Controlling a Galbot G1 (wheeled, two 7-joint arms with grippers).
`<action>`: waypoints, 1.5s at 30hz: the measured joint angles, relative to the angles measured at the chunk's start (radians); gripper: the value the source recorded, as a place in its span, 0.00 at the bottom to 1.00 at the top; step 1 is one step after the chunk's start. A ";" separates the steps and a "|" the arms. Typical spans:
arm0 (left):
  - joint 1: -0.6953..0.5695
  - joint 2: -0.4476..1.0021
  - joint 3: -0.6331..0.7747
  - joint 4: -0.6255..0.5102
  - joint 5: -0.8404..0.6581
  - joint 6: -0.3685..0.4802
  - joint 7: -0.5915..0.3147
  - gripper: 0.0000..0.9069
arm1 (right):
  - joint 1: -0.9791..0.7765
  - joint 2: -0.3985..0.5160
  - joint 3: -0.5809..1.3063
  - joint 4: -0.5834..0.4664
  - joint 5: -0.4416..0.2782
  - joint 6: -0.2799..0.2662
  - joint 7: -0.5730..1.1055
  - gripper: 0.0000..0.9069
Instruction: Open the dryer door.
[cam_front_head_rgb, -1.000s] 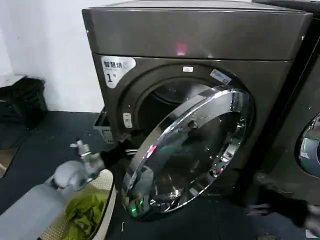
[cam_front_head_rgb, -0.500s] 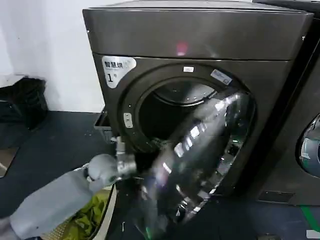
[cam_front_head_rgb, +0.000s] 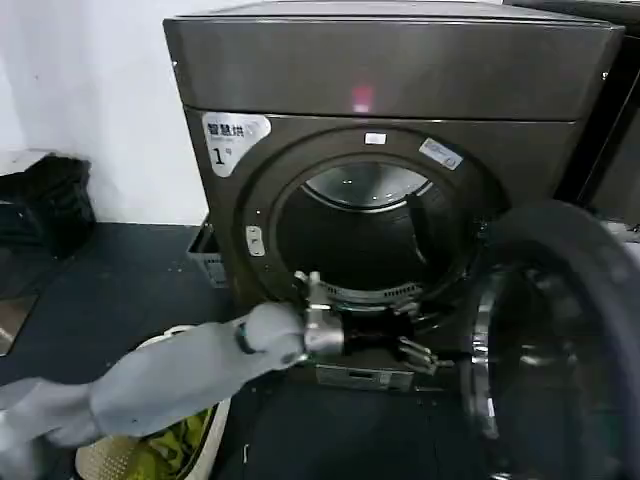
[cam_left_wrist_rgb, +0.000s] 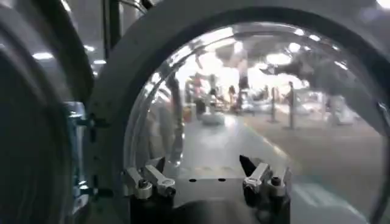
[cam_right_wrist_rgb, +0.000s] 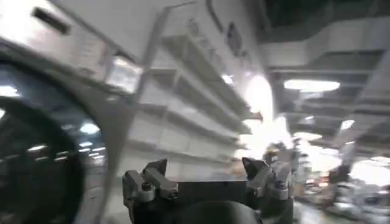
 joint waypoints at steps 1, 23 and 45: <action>-0.008 -0.017 0.010 0.014 0.009 0.000 -0.010 1.00 | -0.004 -0.011 0.021 -0.009 -0.012 0.000 0.004 1.00; -0.098 -0.334 0.086 0.204 0.090 -0.038 -0.144 1.00 | -0.084 -0.059 0.273 -0.159 -0.077 0.111 -0.043 1.00; -0.100 -0.433 0.081 0.275 0.134 -0.128 -0.237 1.00 | -0.079 -0.078 0.335 -0.302 -0.099 0.166 -0.091 1.00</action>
